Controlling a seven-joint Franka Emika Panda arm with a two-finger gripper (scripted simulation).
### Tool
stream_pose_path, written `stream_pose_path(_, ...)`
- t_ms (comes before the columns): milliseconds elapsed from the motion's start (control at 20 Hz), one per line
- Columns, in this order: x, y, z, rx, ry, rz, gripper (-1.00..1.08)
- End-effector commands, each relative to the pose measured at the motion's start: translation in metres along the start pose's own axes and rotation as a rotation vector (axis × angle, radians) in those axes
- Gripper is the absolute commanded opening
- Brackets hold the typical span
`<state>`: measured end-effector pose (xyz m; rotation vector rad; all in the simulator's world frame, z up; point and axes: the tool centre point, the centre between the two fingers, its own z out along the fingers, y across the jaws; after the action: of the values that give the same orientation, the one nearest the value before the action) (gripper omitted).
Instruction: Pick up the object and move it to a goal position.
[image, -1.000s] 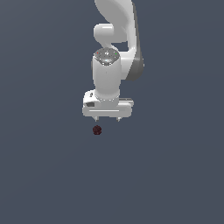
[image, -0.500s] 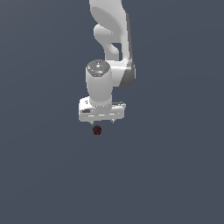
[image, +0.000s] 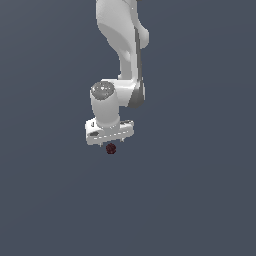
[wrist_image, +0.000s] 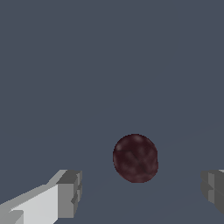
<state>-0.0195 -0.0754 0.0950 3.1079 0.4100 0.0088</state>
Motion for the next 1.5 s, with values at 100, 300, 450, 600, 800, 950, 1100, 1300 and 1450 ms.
stream_pose_path(100, -0.006, 0.005, 0.011, 0.005, -0.003, -0.038, 1.00)
stream_pose_path(300, -0.009, 0.008, 0.016, 0.007, -0.004, -0.053, 1.00)
stream_pose_path(450, -0.009, 0.008, 0.016, 0.007, -0.005, -0.051, 1.00)
stream_pose_path(600, -0.009, 0.008, 0.019, 0.007, -0.005, -0.051, 1.00)
stream_pose_path(800, -0.010, 0.007, 0.032, 0.007, -0.005, -0.052, 1.00)
stream_pose_path(950, -0.011, 0.007, 0.048, 0.007, -0.005, -0.053, 1.00)
stream_pose_path(1100, -0.011, 0.007, 0.060, 0.008, -0.005, -0.054, 1.00)
stream_pose_path(1300, -0.010, 0.008, 0.066, 0.008, -0.005, -0.054, 1.00)
stream_pose_path(1450, -0.010, 0.008, 0.067, 0.008, -0.005, -0.054, -1.00)
